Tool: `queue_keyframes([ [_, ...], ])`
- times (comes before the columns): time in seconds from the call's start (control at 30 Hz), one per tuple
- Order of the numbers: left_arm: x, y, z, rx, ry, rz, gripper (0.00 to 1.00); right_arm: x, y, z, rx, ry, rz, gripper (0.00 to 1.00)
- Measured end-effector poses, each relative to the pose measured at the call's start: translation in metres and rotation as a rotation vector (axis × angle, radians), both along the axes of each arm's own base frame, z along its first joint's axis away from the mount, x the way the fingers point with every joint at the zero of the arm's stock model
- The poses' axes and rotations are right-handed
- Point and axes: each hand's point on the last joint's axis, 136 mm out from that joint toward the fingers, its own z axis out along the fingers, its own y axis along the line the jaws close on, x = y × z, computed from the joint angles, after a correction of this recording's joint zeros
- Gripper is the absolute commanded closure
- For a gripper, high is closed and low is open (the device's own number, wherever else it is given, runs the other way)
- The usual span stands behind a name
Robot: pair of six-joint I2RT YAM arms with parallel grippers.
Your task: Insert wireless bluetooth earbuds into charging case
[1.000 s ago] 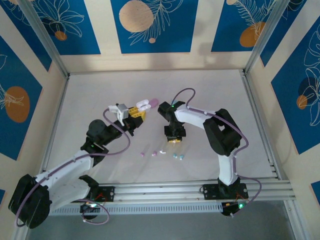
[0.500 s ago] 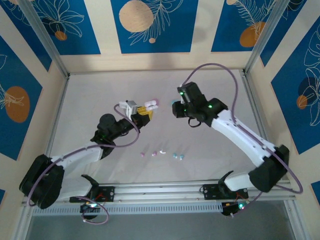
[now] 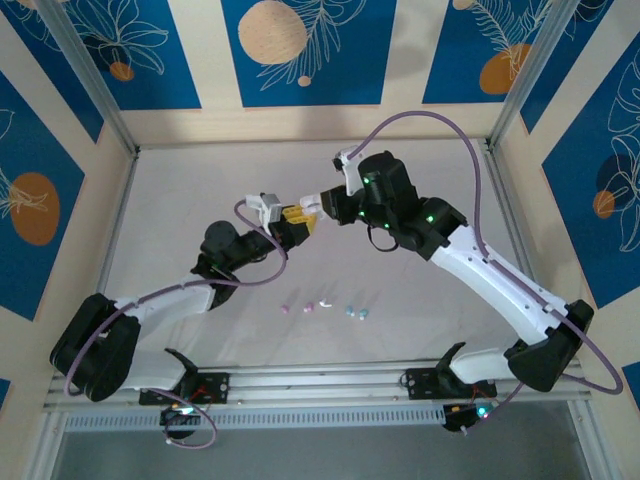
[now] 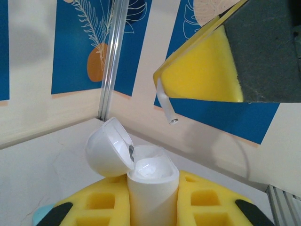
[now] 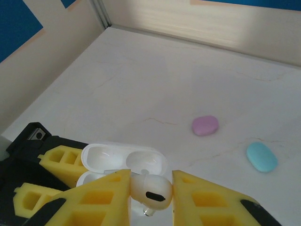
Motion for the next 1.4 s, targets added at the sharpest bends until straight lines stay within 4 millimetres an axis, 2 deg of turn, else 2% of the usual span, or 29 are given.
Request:
queue_keyframes([
  [0.27, -0.001, -0.001, 0.001, -0.001, -0.001, -0.005, 1.00, 0.003, 0.008, -0.005, -0.009, -0.002, 0.027, 0.74],
  [0.47, -0.002, -0.001, 0.003, -0.005, -0.006, -0.004, 1.00, 0.008, 0.013, -0.019, -0.042, 0.015, 0.036, 0.74],
  [1.0, -0.002, 0.004, 0.011, -0.020, -0.018, 0.022, 1.00, -0.002, 0.021, -0.019, -0.038, 0.015, 0.118, 0.73],
  [1.23, -0.004, 0.003, 0.014, -0.025, -0.029, 0.012, 1.00, -0.007, 0.022, -0.017, -0.009, 0.034, 0.141, 0.66],
  [1.3, -0.005, 0.003, 0.014, -0.025, -0.030, 0.008, 1.00, -0.009, 0.023, -0.016, 0.009, 0.049, 0.154, 0.62],
  [1.37, -0.005, 0.002, 0.015, -0.025, -0.032, 0.004, 1.00, -0.011, 0.025, -0.016, 0.032, 0.069, 0.170, 0.52],
  [1.4, -0.006, 0.002, 0.015, -0.025, -0.033, 0.004, 1.00, -0.012, 0.025, -0.015, 0.045, 0.081, 0.176, 0.50],
])
